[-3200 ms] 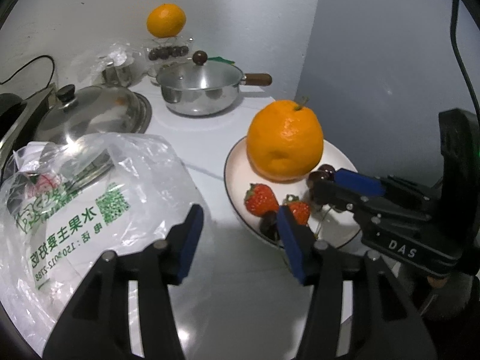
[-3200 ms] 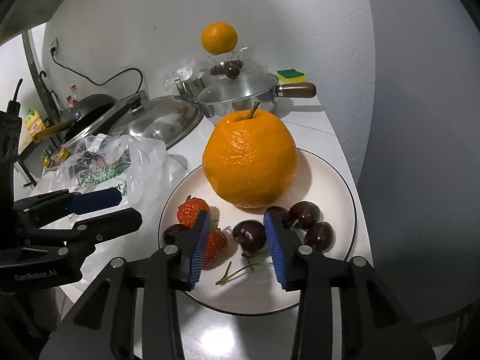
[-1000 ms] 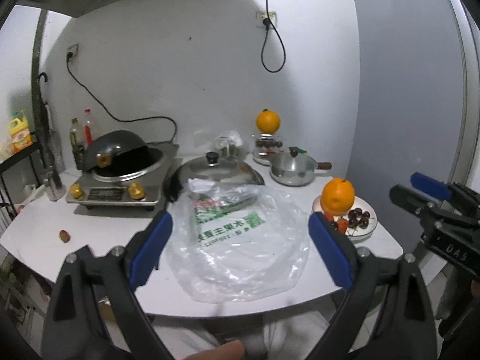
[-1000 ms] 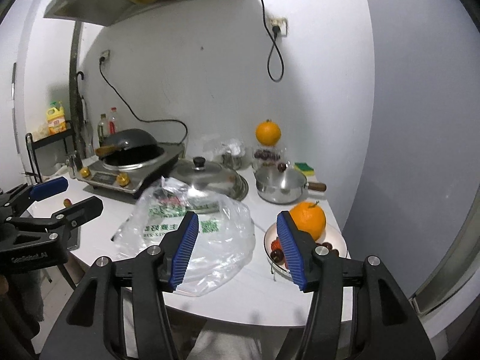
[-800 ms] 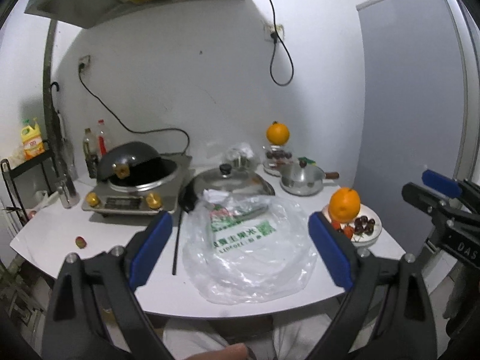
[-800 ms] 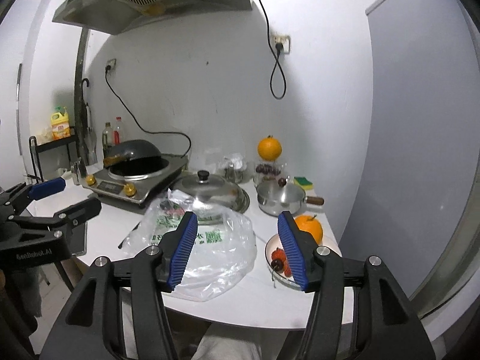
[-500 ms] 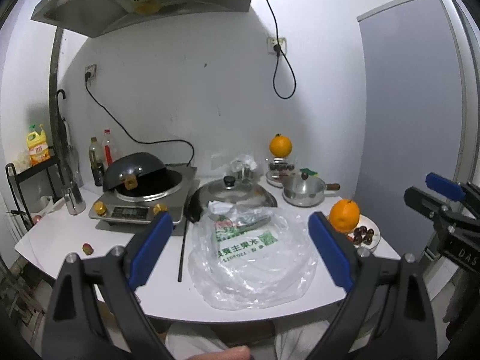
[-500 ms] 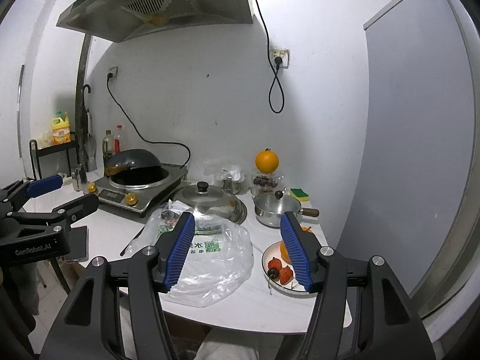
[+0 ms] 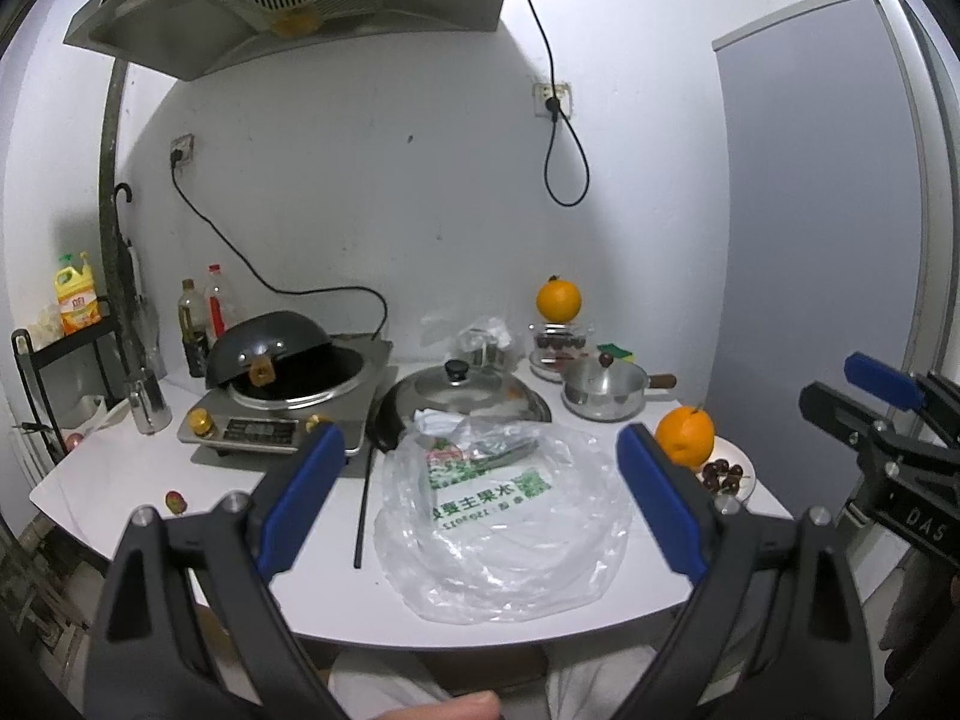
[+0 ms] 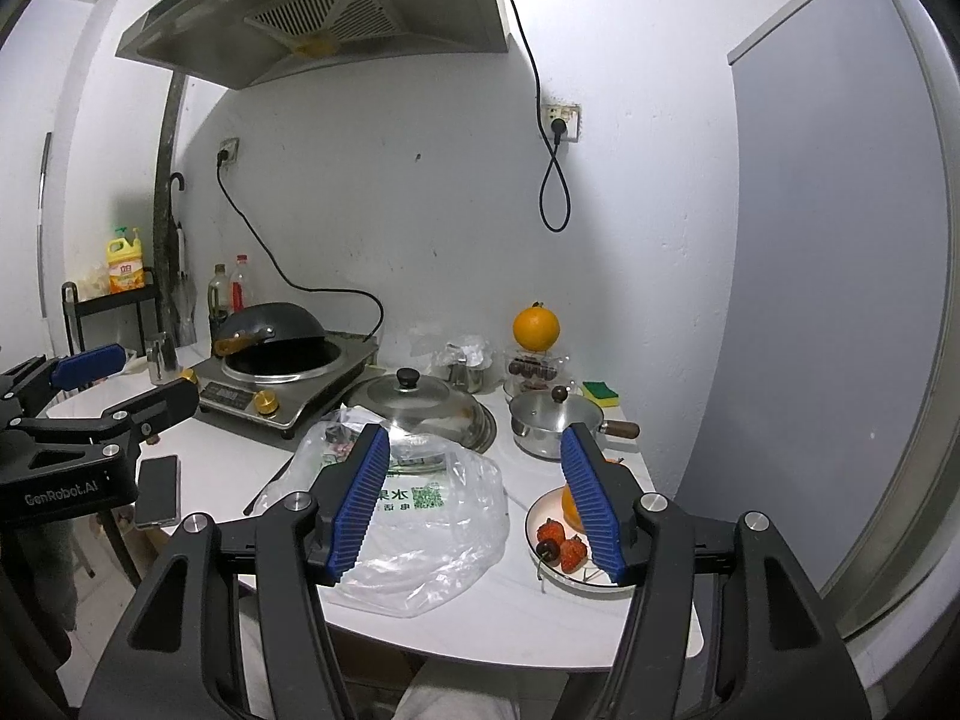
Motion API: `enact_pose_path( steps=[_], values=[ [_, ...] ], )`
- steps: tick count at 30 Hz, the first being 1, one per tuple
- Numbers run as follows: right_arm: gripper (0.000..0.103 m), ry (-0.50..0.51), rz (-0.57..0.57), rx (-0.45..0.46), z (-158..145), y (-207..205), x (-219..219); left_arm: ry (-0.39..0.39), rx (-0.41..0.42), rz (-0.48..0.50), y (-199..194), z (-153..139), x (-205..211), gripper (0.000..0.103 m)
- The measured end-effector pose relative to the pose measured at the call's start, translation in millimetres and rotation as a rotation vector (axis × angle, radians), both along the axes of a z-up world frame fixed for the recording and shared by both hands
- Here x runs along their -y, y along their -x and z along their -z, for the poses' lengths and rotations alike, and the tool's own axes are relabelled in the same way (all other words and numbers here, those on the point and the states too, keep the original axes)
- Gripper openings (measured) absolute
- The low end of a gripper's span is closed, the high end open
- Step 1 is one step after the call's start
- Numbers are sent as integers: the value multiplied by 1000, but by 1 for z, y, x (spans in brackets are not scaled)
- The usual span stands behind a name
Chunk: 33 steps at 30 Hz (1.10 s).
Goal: Organize fruits
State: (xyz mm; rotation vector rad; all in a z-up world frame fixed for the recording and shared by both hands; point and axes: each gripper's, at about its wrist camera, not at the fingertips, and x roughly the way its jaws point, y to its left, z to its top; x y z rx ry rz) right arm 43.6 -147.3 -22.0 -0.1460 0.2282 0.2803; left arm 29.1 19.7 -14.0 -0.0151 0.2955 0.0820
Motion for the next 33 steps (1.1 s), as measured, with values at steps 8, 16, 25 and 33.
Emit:
enact_pose_path(
  steps=[8, 16, 25, 33],
  values=[
    [63, 0, -1, 6, 1, -1, 2, 2, 10, 8, 1, -1, 3, 93],
    [63, -2, 0, 5, 0, 1, 3, 4, 8, 13, 0, -2, 5, 93],
    [63, -2, 1, 2, 0, 1, 3, 6, 2, 14, -2, -1, 8, 93],
    [63, -2, 2, 1, -1, 2, 4, 6, 2, 14, -2, -1, 8, 93]
  ],
)
